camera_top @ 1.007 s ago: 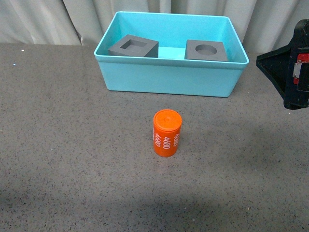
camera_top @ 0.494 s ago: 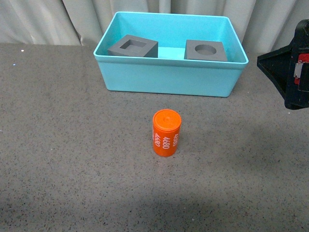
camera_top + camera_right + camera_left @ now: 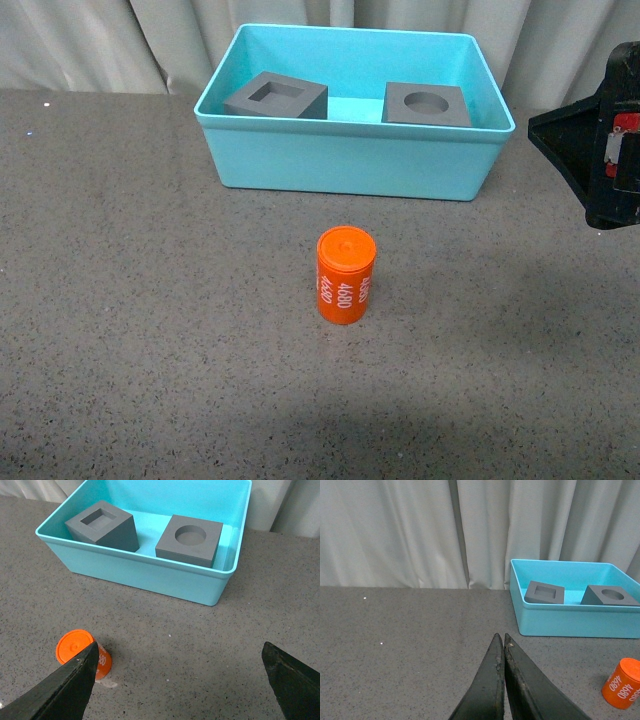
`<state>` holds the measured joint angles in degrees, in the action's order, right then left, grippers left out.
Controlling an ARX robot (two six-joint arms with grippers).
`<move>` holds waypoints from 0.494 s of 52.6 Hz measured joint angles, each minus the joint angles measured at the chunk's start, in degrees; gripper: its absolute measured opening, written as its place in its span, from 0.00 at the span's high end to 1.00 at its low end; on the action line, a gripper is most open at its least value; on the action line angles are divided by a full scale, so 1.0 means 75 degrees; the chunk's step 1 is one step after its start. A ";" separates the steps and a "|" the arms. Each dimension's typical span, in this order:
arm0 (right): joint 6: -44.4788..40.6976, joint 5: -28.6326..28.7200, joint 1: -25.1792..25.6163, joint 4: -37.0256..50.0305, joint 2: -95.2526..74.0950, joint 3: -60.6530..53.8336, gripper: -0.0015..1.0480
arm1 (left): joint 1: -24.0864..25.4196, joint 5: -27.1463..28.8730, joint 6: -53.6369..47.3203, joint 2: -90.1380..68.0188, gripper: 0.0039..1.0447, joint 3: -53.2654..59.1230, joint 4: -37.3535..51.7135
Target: Place gray and orange parts in blue box
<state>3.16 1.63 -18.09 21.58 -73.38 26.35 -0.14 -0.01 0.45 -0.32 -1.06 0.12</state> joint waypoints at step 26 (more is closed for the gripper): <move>-0.1891 0.1807 -0.0495 -0.0323 -0.2320 0.1437 0.09 | 0.0000 0.0003 0.0000 0.0012 0.12 0.0000 -0.0003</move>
<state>-11.03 15.18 -21.80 19.16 -90.78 37.12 -0.14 0.01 0.45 -0.23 -1.06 0.10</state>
